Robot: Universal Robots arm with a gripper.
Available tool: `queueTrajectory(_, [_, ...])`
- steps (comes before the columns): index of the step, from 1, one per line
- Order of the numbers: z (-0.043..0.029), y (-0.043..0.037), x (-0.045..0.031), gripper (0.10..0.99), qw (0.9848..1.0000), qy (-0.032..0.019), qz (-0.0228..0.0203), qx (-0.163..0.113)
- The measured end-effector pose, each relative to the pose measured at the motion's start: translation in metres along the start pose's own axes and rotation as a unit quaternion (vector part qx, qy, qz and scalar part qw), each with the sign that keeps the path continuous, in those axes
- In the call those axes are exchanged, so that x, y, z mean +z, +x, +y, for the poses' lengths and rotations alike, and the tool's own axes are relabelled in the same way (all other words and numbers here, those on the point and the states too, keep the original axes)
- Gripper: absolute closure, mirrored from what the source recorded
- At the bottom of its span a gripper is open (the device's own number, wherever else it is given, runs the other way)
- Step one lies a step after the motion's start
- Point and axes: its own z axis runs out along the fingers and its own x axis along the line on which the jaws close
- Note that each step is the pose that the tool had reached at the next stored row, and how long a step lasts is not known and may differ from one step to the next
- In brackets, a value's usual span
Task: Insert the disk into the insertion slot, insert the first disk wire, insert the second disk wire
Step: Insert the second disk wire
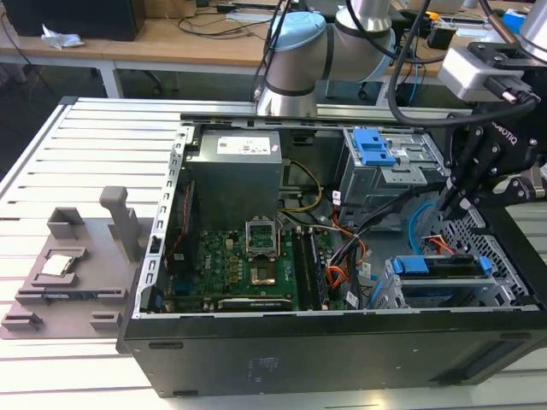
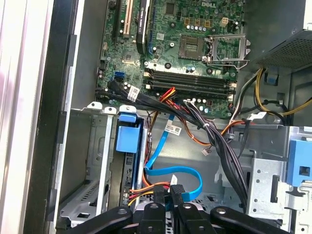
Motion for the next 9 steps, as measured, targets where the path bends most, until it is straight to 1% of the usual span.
queueTrajectory(4, [0.002, 0.0038, 0.0008, 0.922, 1.0, 0.0, -0.0001, 0.0])
queueTrajectory(9, [0.0028, 0.0054, 0.0015, 0.922, 1.0, 0.0, 0.0, 0.0])
